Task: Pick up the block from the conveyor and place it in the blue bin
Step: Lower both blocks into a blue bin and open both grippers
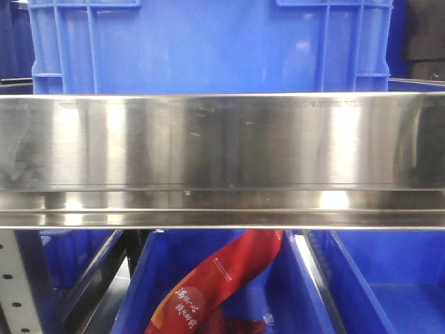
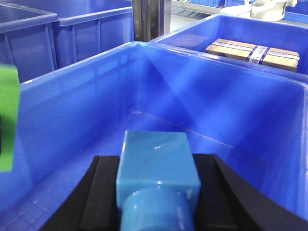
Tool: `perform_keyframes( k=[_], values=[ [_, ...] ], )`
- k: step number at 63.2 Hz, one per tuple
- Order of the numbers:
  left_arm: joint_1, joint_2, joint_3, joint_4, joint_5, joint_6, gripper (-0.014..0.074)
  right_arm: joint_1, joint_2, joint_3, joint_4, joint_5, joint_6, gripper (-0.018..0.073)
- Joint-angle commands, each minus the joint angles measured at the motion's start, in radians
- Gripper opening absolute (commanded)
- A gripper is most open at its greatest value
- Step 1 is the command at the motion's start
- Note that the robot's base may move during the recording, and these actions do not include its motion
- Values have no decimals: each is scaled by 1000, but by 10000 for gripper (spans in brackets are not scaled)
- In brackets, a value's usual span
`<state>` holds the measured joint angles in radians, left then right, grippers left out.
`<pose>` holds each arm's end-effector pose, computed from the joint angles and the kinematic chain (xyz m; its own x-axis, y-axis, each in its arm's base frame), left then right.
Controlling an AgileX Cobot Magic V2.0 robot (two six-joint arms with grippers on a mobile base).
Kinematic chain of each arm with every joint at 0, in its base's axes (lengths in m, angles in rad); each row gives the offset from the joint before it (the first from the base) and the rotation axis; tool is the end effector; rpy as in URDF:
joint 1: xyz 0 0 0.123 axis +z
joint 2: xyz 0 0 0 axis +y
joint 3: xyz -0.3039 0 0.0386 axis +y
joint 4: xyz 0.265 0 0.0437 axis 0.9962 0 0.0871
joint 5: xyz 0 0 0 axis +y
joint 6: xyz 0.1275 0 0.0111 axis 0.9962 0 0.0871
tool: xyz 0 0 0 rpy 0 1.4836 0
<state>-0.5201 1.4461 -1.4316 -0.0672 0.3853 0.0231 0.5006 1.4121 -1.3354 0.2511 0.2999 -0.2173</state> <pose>0.3350 -0.1956 0.4299 -0.2863 0.1188 -0.9507 0.5068 0.8609 -0.0450 0.3291 0.1908 0.4171 -0.2553 -0.1135 -0.9602 -0.5348 0.8439 0.0424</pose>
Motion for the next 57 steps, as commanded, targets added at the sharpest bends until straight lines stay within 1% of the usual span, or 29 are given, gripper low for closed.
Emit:
perform_keyframes(
  k=[1, 4, 8, 11, 13, 17, 30, 41, 46, 48, 52, 55, 57],
  values=[
    [-5, -2, -8, -9, -12, 0, 262, 1, 3, -11, 0, -21, -5, 263],
    [-5, -2, -8, -9, -12, 0, 342, 1, 3, -11, 0, -19, -5, 360],
    [-5, -2, -8, -9, -12, 0, 437, 1, 3, -11, 0, -17, -5, 442],
    [-5, -2, -8, -17, -12, 0, 461, 1, 3, -11, 0, -17, -5, 495],
    [-5, -2, -8, -24, -12, 0, 462, 1, 3, -11, 0, -17, -5, 521],
    [-5, -2, -8, -33, -12, 0, 462, 1, 3, -11, 0, -17, -5, 542],
    [-5, -2, -8, -33, -12, 0, 459, 1, 1, -11, 0, -17, -5, 540],
    [-5, -4, -8, -33, -12, 0, 390, 1, 1, -11, 0, -17, -5, 538],
    [-5, -4, -8, -33, -12, 0, 316, 1, 1, -11, 0, -17, -5, 538],
    [-5, -4, -8, -33, -12, 0, 272, 1, 1, -11, 0, -17, -5, 530],
    [-5, -4, -8, -33, -12, 0, 181, 1, 1, -11, 0, -17, -5, 475],
    [-5, -4, -8, -33, -12, 0, 117, 1, 1, -11, 0, -15, -5, 397],
    [-5, -4, -8, -33, -12, 0, 80, 1, 1, -11, 0, -13, -5, 321]
  ],
)
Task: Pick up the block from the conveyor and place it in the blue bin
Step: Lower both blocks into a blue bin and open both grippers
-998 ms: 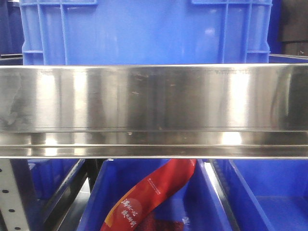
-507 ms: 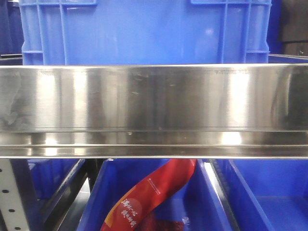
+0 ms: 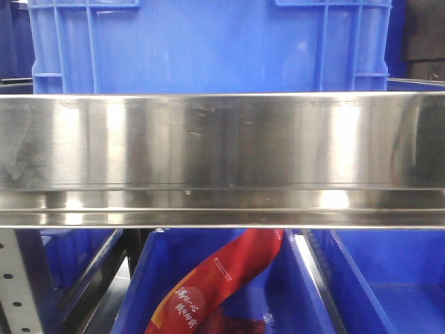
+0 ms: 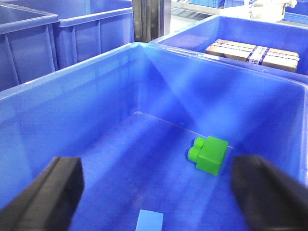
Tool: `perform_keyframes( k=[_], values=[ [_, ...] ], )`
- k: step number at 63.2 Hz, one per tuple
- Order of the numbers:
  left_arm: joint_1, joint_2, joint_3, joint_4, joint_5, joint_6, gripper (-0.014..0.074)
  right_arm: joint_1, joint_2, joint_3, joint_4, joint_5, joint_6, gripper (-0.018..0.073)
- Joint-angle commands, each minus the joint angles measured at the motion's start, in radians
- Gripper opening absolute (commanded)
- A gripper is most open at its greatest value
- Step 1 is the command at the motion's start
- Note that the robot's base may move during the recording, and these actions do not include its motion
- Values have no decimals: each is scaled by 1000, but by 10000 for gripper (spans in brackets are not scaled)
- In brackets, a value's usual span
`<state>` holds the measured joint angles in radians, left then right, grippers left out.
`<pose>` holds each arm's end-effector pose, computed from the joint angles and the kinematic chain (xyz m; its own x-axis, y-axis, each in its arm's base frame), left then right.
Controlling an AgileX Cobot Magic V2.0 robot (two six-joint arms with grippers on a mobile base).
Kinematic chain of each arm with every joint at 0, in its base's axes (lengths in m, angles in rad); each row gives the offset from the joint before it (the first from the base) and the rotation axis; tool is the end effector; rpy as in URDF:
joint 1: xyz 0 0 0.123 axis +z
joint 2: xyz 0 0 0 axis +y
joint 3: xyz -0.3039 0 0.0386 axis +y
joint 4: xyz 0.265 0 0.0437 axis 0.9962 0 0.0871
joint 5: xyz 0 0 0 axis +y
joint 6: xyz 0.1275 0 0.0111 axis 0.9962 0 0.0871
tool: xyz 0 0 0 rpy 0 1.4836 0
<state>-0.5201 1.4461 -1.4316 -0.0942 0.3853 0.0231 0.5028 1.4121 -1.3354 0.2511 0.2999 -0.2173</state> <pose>0.3343 -0.1967 0.4300 -0.2988 0.0972 -0.9494 0.5077 0.8585 -0.0719 0.3287 0.1915 0.4171 -0.2550 -0.1140 -0.9602 -0.5367 0.8427 0.0424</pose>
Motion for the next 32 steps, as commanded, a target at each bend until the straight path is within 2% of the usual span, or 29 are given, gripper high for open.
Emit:
perform_keyframes(
  k=[1, 9, 11, 32],
  values=[
    [-5, -4, -8, -6, -12, 0, 54, -2, 1, -11, 0, -12, -5, 268],
    [-5, -4, -8, -6, -5, 0, -107, -2, 1, -11, 0, 28, -5, -88],
    [-5, -4, -8, -6, -3, 0, -111, -2, 1, -11, 0, 37, -5, -173],
    [-3, -23, -8, -6, 1, 0, -111, -2, -27, -11, 0, 18, -5, -167]
  ],
)
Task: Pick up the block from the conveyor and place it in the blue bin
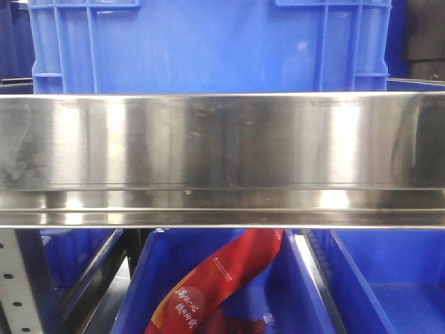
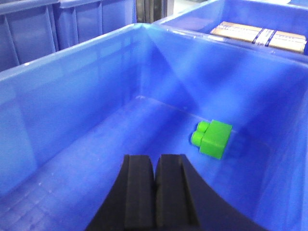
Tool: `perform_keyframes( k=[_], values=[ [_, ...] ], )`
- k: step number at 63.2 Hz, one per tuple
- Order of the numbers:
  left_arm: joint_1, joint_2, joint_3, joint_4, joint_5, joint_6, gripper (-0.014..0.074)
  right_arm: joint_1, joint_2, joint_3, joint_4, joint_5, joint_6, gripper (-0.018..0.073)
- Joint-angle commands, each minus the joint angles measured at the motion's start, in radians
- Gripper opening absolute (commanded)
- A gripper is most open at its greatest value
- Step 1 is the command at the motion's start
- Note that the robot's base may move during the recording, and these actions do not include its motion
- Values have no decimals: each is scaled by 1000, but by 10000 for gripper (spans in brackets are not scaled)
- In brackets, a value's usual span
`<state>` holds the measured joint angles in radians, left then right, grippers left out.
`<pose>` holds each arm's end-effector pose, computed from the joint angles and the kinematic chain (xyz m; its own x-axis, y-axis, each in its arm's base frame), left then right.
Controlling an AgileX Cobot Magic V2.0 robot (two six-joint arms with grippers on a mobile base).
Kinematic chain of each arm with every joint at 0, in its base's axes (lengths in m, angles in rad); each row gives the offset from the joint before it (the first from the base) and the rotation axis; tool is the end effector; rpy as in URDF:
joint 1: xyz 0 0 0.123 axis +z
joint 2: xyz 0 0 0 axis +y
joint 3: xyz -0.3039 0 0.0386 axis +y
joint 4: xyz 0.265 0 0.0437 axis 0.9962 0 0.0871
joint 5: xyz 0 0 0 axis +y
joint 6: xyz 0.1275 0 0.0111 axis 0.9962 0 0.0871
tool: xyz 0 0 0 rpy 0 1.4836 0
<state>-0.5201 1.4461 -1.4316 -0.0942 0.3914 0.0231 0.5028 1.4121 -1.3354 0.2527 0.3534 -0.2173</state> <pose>0.3341 -0.1966 0.4293 -0.3037 0.1003 -0.9475 0.5078 0.8584 -0.0719 0.3260 0.1919 0.4108 -0.2972 -0.1403 -0.9444 -0.5458 0.8366 0.0475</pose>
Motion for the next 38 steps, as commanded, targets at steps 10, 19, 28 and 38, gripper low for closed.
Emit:
perform_keyframes(
  k=[10, 19, 28, 38],
  values=[
    [-3, -92, -6, -6, 13, 0, -111, -2, -106, -6, -1, -12, -5, -167],
    [-3, -171, 29, 10, 6, 0, -111, -3, -184, 25, -3, -25, -5, -167],
    [-3, -254, 103, 30, -28, 0, -111, -21, -267, 80, -5, -31, -5, -167],
    [-3, -362, 245, 30, -75, 0, -111, -56, -367, 189, -5, -36, -5, -167]
  ],
)
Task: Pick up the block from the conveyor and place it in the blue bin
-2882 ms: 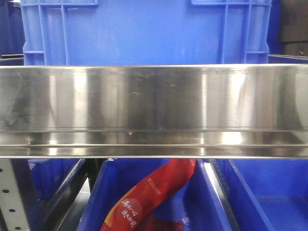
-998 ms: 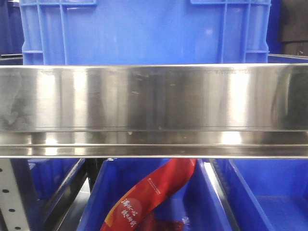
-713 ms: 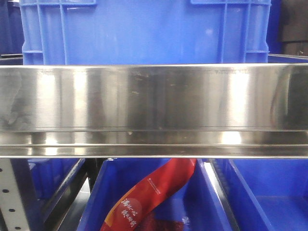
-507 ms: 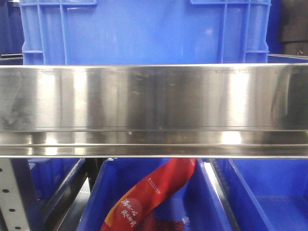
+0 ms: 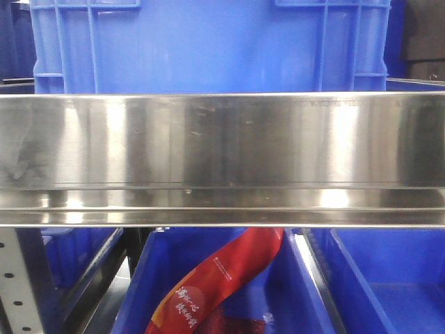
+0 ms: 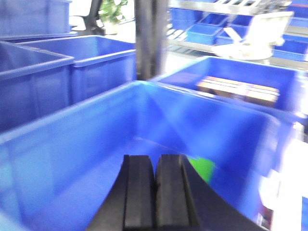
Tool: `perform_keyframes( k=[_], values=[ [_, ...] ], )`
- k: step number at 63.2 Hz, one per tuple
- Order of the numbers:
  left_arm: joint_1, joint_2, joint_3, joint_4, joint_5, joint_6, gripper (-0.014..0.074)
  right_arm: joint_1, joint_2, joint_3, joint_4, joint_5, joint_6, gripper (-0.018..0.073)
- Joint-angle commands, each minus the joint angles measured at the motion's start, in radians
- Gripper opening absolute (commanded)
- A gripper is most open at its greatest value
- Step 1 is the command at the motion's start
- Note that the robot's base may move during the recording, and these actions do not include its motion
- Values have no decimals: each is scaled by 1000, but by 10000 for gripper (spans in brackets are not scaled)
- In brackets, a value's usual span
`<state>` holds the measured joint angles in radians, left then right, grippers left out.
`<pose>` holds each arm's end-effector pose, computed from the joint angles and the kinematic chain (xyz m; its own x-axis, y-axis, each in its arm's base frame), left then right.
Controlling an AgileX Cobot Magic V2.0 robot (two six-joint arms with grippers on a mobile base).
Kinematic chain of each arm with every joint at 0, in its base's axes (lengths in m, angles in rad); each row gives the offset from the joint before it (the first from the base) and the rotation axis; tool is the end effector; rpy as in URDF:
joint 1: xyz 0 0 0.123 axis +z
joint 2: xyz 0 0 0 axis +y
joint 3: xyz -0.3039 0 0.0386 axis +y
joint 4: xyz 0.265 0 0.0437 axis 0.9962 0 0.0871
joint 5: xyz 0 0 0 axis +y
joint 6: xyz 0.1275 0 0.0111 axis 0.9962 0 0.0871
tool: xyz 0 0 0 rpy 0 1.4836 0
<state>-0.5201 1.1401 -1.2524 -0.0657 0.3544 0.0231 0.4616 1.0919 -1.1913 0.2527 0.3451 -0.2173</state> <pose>0.2529 -0.1482 0.4687 -0.1531 0.0433 -0.9873 0.5109 0.8587 -0.0416 0.2456 0.1343 0.4614 -0.1432 -0.0478 -0.9885 -0.5158 0.8561 0.0333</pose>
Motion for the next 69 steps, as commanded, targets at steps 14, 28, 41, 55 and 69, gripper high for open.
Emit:
perform_keyframes(
  k=[14, 28, 41, 55, 69],
  values=[
    [-3, -252, 307, 0, -117, 0, -111, -35, -233, 266, -5, -151, -5, -167],
    [-3, -480, 525, 0, -117, 0, -111, -35, -438, 498, -5, -180, -5, -167],
    [-3, -656, 645, 0, -117, 0, -111, -35, -619, 657, -5, -180, -5, -167],
    [-3, -726, 657, 0, -117, 0, -111, -35, -708, 683, -5, -163, -5, -167],
    [-3, -734, 657, 0, -117, 0, -111, -35, -716, 683, -5, -165, -5, -167]
  ],
)
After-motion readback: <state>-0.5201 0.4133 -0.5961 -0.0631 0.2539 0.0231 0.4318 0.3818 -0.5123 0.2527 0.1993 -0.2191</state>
